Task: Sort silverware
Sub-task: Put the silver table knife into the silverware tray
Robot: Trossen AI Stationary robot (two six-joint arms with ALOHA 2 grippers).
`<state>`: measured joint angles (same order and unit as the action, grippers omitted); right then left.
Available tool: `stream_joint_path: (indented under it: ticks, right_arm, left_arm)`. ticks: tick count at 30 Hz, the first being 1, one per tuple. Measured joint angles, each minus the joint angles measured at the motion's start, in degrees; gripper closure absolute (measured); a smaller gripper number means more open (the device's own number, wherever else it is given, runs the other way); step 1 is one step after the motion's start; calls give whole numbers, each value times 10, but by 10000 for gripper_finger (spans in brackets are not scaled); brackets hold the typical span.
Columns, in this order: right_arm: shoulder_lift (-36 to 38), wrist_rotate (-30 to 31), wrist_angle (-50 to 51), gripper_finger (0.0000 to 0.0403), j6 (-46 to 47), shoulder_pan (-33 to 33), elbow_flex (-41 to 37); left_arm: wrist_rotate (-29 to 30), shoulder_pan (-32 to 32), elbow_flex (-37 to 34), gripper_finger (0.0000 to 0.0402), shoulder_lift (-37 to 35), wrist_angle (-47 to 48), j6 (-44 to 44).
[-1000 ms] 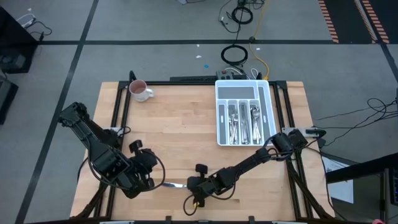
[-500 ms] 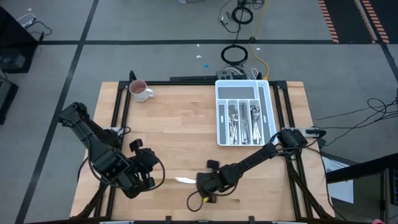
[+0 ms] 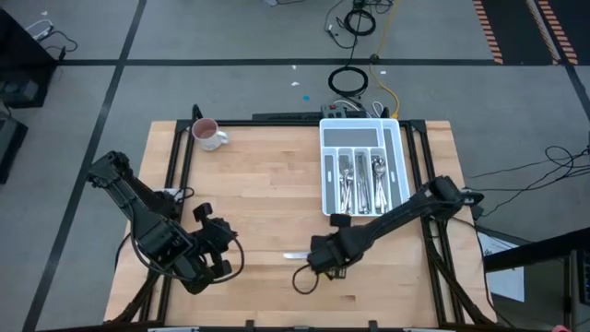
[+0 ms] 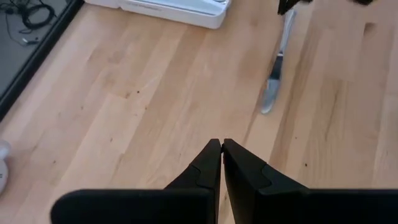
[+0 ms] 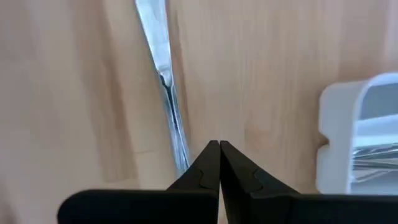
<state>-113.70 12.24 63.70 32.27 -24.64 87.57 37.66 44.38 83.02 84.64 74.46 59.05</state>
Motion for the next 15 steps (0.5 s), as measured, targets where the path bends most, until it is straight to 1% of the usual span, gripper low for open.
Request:
stream_joint_path:
  ticks: [5, 6, 8, 9, 11, 15]
  right_arm:
    - [33, 0, -3, 401, -17, 19, 3]
    - [31, -12, -7, 402, -27, 25, 3]
    - [24, -54, -17, 391, -57, 32, 1]
    - [20, -76, -30, 381, -71, 33, 1]
    - [11, -96, -57, 351, -101, 33, 3]
    - [-19, -98, -89, 280, -142, 29, 3]
  left_arm:
    - [1, 0, 0, 375, 0, 0, 0]
    - [1, 0, 0, 375, 0, 0, 0]
    - [1, 0, 0, 375, 0, 0, 2]
    - [1, 0, 0, 375, 0, 0, 2]
    - [1, 0, 0, 375, 0, 0, 3]
    - [1, 0, 0, 375, 0, 0, 5]
